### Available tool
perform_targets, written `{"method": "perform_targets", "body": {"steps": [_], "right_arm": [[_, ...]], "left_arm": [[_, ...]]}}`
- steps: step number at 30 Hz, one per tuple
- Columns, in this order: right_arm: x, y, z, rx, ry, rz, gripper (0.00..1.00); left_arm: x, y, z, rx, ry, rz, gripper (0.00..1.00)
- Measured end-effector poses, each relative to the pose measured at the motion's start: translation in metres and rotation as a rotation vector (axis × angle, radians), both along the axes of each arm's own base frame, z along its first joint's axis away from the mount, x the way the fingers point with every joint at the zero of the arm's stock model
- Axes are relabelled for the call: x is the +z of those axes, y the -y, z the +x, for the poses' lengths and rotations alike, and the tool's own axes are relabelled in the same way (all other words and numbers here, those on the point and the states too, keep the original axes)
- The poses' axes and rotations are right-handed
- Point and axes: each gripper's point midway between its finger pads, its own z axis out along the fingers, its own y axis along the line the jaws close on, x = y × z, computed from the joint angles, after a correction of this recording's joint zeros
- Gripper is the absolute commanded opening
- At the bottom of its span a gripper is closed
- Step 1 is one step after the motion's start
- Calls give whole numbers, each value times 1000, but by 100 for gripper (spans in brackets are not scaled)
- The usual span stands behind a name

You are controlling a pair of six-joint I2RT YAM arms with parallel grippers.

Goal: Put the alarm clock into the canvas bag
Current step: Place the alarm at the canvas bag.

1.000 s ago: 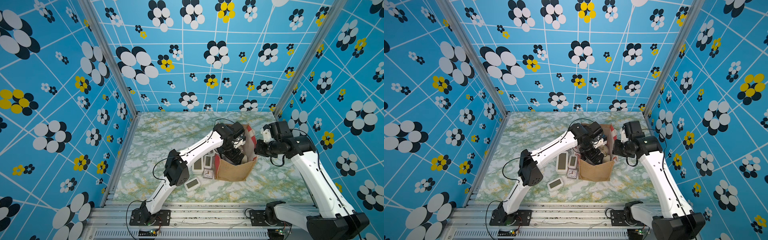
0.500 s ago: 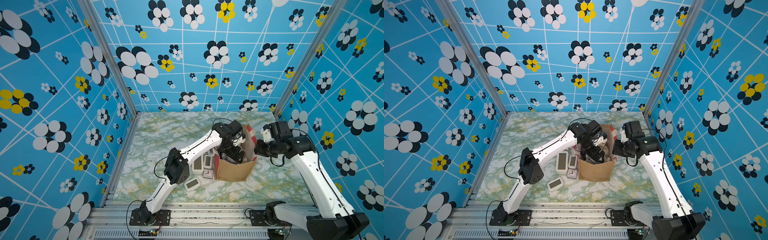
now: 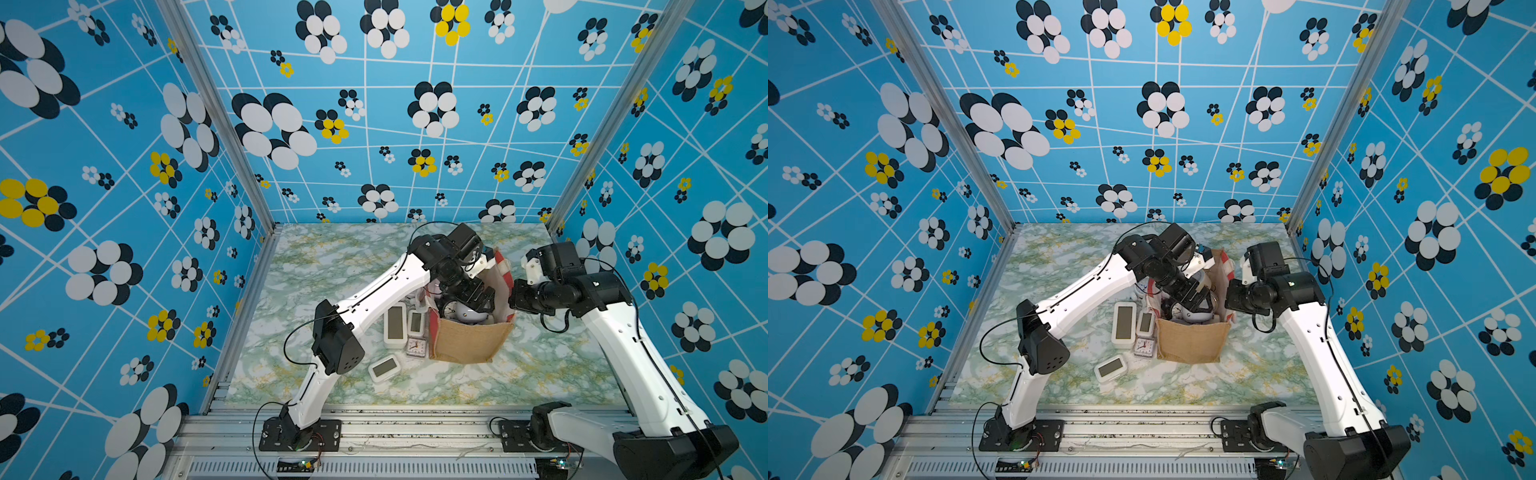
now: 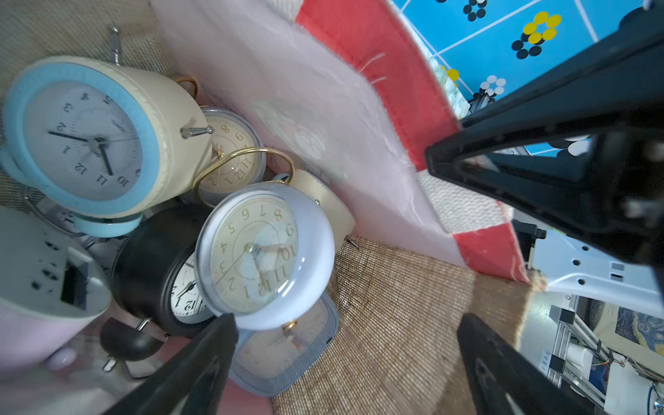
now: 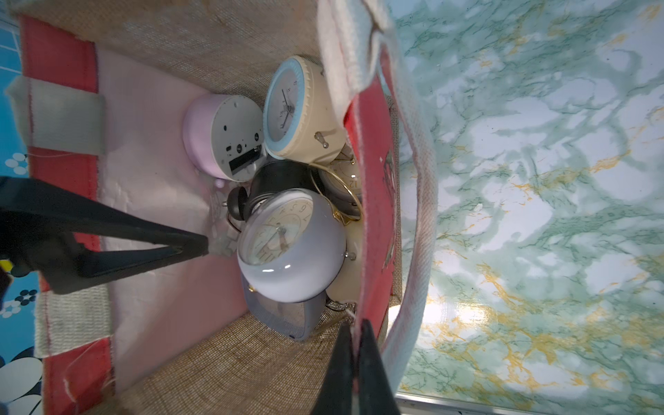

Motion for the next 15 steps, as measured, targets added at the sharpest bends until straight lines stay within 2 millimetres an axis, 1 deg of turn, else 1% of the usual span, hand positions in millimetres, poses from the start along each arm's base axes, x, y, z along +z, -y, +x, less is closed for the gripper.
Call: {"method": "perform_targets", "body": {"steps": [5, 9, 12, 15], "right_arm": [[0, 0, 0, 0, 0, 0, 1], [0, 0, 0, -1, 1, -1, 2], [0, 1, 1, -3, 1, -6, 2], [0, 1, 1, -4, 1, -6, 2]], "left_arm": [[11, -5, 7, 39, 19, -12, 95], [21, -22, 17, 114, 46, -10, 90], [34, -45, 28, 206, 71, -21, 88], [44, -77, 43, 329, 98, -30, 86]]}}
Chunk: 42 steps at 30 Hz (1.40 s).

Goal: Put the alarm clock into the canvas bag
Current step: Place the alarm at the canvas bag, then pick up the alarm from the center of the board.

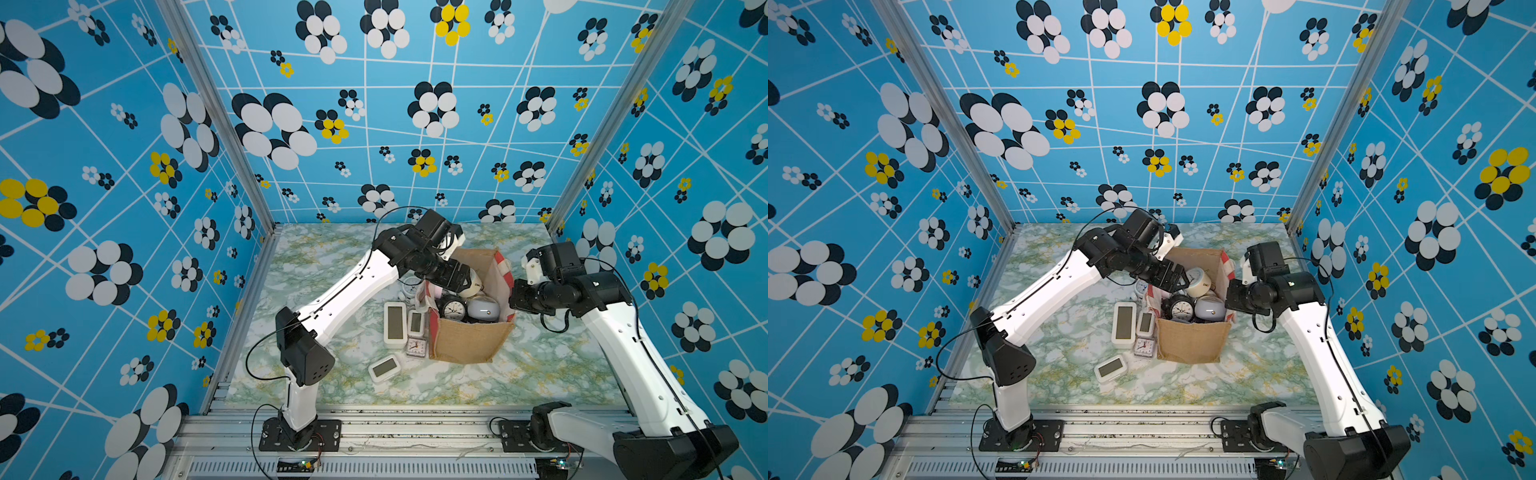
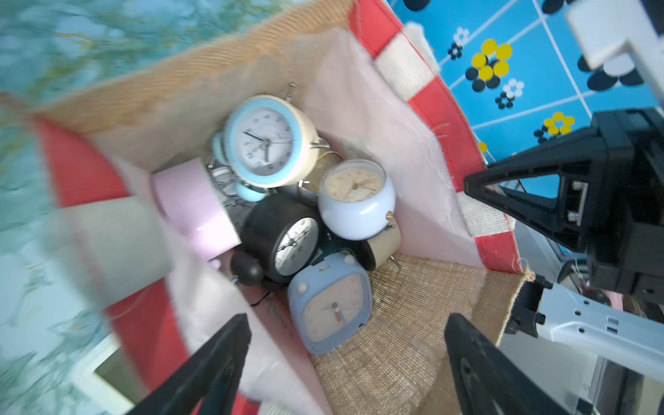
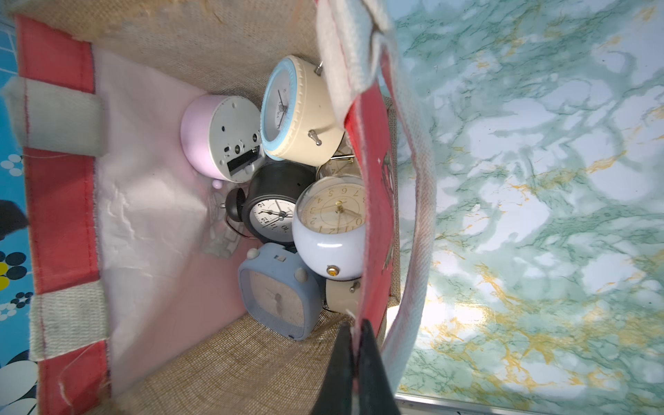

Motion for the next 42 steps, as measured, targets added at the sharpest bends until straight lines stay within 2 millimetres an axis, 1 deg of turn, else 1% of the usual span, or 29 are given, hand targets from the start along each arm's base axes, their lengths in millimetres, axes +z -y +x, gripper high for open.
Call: {"method": "perform_targets", "body": {"steps": [4, 8, 10, 12, 16, 20, 27, 30, 35, 38, 42], "right_arm": [[0, 0, 0, 0, -1, 0, 2], [0, 0, 0, 0, -1, 0, 3], [0, 0, 1, 1, -2, 0, 3], [0, 0, 2, 1, -3, -1, 3], [-1, -1, 4, 1, -5, 0, 4], [-1, -1, 4, 1, -5, -1, 4], [-1, -1, 4, 1, -5, 0, 5], [-1, -1, 4, 1, -5, -1, 6], [-1, -1, 4, 0, -5, -1, 6], [-1, -1, 4, 0, -5, -1, 7], [-1, -1, 4, 0, -5, -1, 7]], "left_arm": [[5, -49, 19, 183, 30, -7, 85], [-1, -94, 30, 345, 38, 10, 85], [-8, -110, 33, 403, 32, 28, 85], [-18, -121, 34, 444, 20, 52, 85], [-48, -137, 32, 503, -31, 112, 85], [-81, -147, 24, 532, -99, 168, 85], [-134, -153, 11, 556, -209, 253, 86], [-155, -150, 6, 554, -244, 284, 92], [-185, -135, 1, 530, -288, 335, 96], [-201, -130, -2, 518, -305, 369, 99], [-219, -130, -4, 514, -329, 412, 99]]}}
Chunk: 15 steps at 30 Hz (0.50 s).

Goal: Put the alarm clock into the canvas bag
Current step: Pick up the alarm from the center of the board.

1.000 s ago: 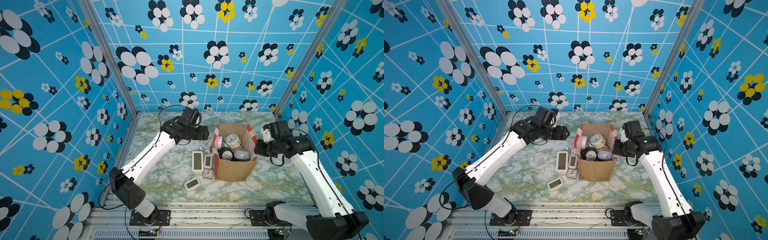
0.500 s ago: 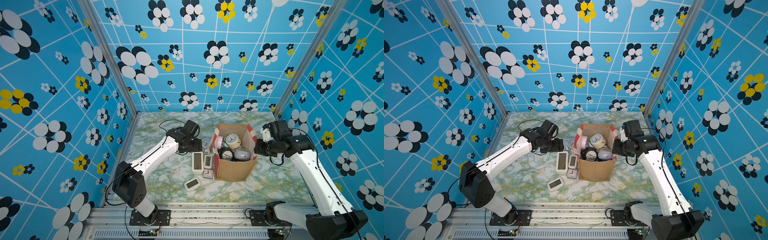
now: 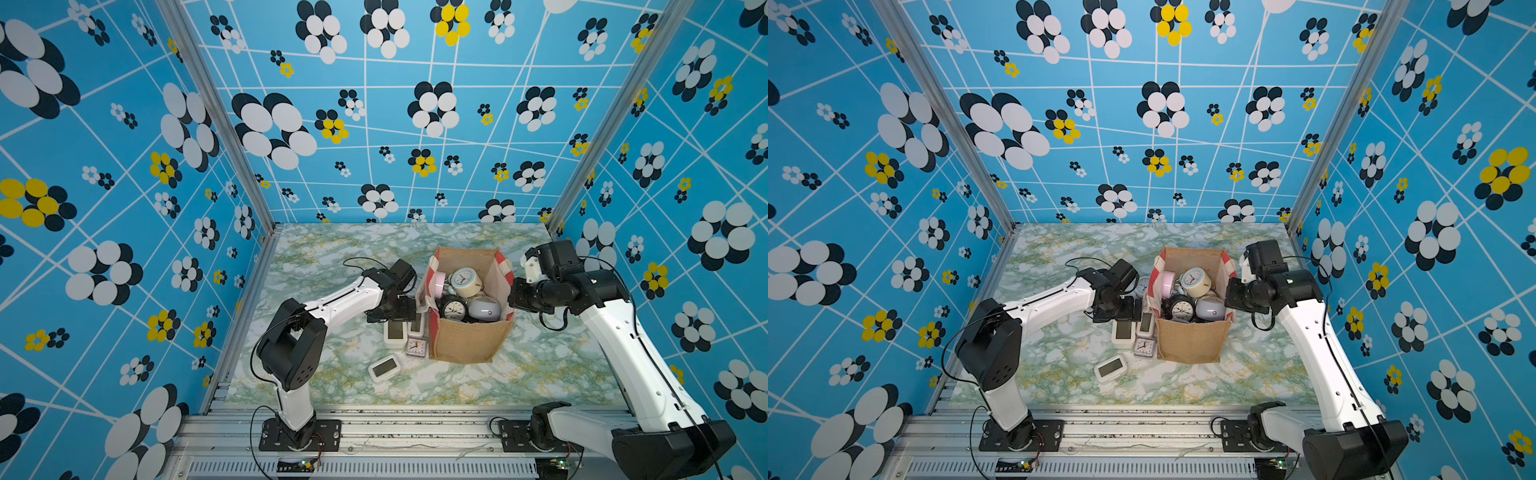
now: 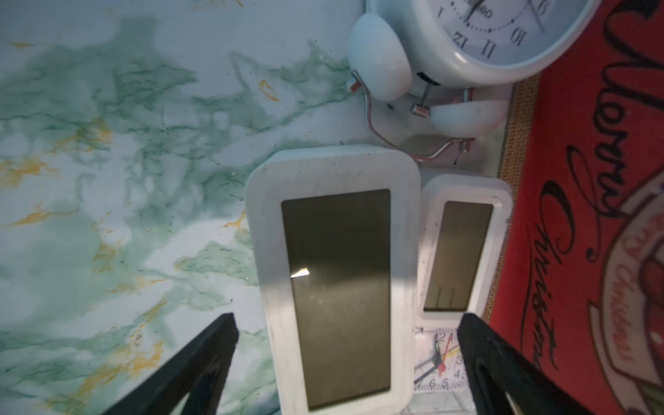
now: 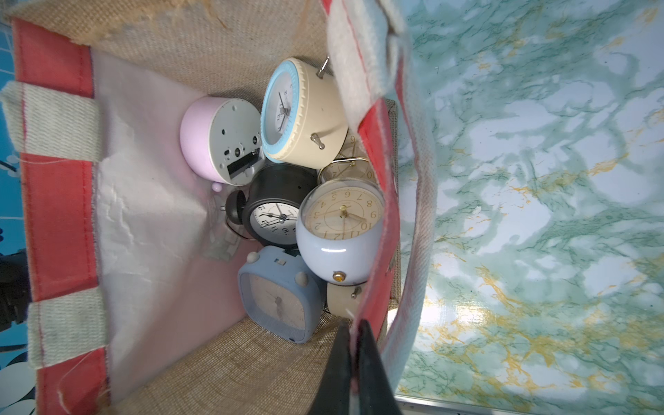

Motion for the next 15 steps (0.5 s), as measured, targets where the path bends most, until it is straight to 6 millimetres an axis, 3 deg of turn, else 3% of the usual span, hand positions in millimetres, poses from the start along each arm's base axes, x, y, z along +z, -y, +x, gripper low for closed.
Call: {"method": "perform_targets", "body": {"steps": [9, 15], "right_arm": [[0, 0, 0, 0, 0, 0, 7], [0, 0, 0, 1, -1, 0, 8]], "left_arm": [[-25, -3, 1, 2, -39, 54, 99], [-25, -7, 7, 4, -17, 85, 93]]}}
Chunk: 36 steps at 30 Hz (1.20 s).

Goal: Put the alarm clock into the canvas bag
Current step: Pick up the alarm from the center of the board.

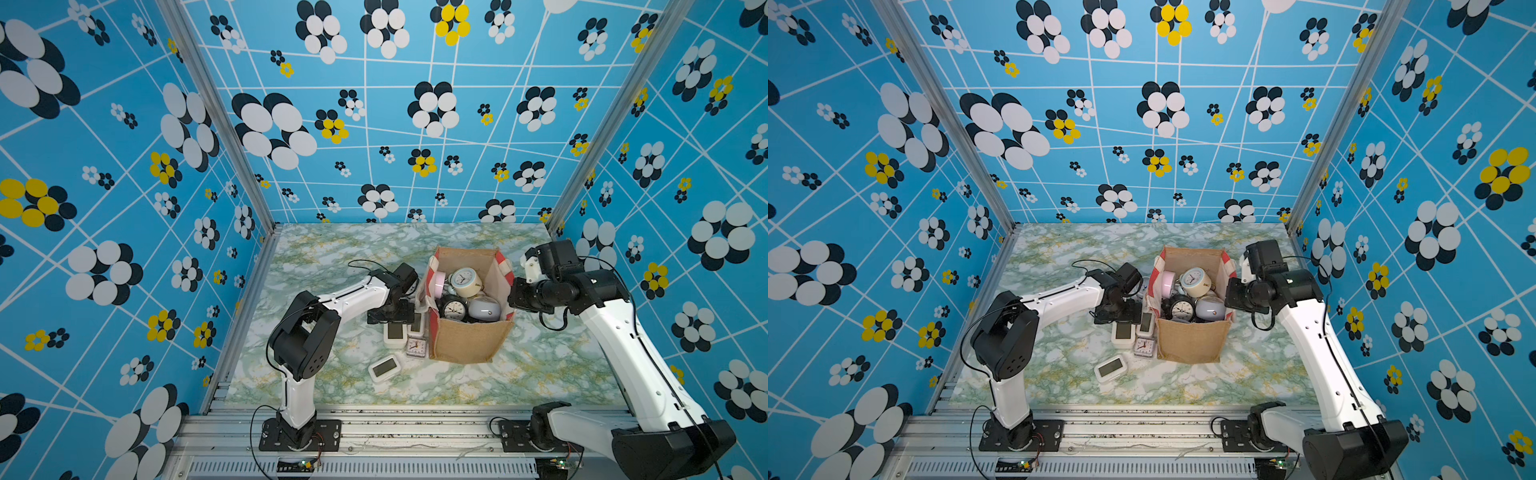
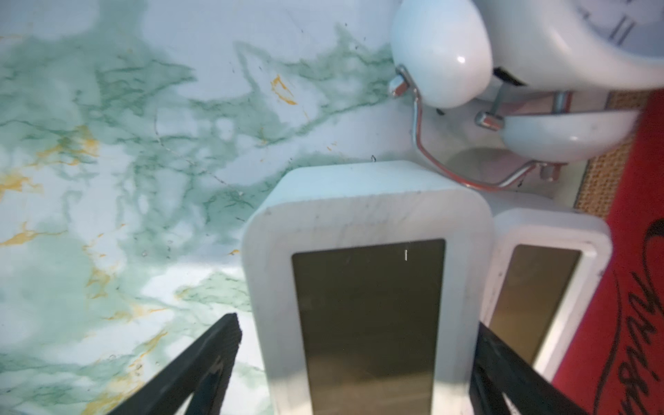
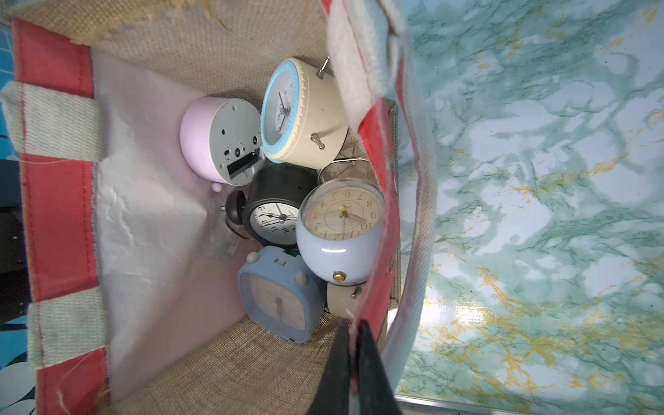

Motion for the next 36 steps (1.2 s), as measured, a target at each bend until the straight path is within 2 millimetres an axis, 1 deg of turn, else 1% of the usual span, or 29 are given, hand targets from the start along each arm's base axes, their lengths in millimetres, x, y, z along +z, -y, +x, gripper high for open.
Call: {"method": "perform_targets", "body": {"steps": [8, 12, 20, 24, 26, 28, 30, 36], "right_arm": [[-1, 0, 1, 0, -1, 0, 8], [-1, 0, 2, 0, -2, 0, 8], [-1, -1, 2, 0, -2, 0, 8], [-1, -1, 2, 0, -2, 0, 8], [-1, -1, 2, 0, -2, 0, 7], [-1, -1, 2, 0, -2, 0, 7], [-1, -1, 2, 0, -2, 0, 7], [-1, -1, 2, 1, -3, 2, 6]], "left_arm": [[0, -1, 4, -8, 8, 11, 78], [1, 0, 4, -11, 10, 10, 73], [1, -1, 4, -16, 9, 14, 66], [2, -5, 1, -15, -1, 35, 64], [6, -8, 1, -13, -1, 41, 63], [15, -9, 3, -10, 13, 36, 62], [31, -10, 5, -11, 35, 28, 62], [94, -2, 22, -15, 154, -49, 60]]}}
